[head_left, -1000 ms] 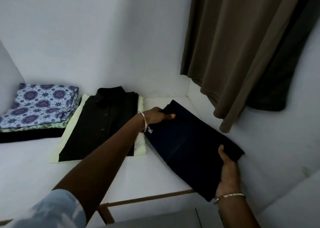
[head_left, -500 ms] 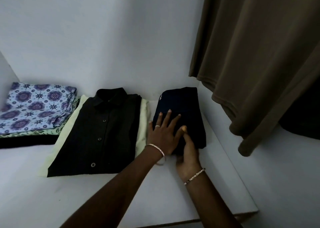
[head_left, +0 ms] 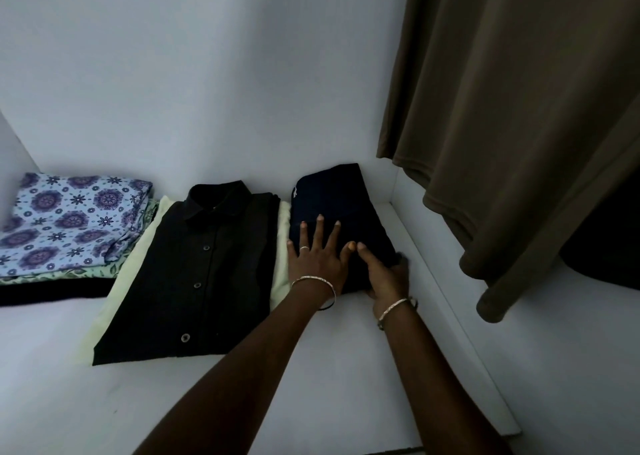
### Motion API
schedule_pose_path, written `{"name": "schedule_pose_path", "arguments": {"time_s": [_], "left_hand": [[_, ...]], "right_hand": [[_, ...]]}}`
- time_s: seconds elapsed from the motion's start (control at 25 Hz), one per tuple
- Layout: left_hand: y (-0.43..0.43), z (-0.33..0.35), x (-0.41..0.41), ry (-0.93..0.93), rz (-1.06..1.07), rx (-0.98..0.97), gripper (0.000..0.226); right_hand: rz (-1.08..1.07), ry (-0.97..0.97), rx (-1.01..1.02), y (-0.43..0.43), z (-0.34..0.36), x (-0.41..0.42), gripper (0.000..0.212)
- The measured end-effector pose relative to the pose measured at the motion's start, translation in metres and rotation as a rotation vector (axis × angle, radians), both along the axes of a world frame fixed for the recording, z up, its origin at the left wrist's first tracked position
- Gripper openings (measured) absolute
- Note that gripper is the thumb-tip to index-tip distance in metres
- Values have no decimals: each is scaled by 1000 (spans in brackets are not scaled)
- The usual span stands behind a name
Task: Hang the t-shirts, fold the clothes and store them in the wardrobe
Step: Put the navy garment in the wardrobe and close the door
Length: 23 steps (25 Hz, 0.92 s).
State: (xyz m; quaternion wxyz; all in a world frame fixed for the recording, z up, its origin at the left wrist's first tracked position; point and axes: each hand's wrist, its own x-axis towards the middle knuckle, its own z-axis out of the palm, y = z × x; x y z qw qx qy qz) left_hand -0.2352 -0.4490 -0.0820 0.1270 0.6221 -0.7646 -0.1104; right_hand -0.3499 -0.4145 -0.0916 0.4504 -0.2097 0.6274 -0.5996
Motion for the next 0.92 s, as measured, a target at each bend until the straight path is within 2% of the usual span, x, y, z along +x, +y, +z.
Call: {"name": "schedule_pose_path", "arguments": {"time_s": [0.04, 0.12, 0.2, 0.28, 0.36, 0.48, 0.56, 0.64, 0.76, 0.92], "left_hand": [[0, 0, 0, -3, -12, 22, 61], [-2, 1, 3, -12, -41, 70, 61], [-6, 3, 6, -15, -72, 116, 61], [-10, 6, 9, 0, -101, 141, 62], [-7, 6, 14, 54, -117, 104, 61], [17, 2, 24, 311, -114, 24, 55], [48, -1, 37, 490, -104, -42, 45], [78, 0, 55, 601, -5, -190, 27], [117, 9, 82, 664, 134, -373, 14], [176, 17, 113, 649, 94, -466, 16]], "right_hand": [[-98, 236, -38, 3, -1, -1, 110], [-160, 704, -243, 14, -1, -1, 91], [-34, 1050, -407, 19, -6, -5, 69], [135, 1266, -357, 20, -19, -12, 52], [244, 1272, -209, 24, -20, -19, 42], [234, 1250, -64, 39, -9, -21, 38], [163, 1198, -176, 54, -3, -20, 31], [74, 1137, -304, 75, 5, -11, 21], [5, 1007, -381, 111, 22, 13, 16], [134, 897, -425, 160, 33, 54, 11]]}}
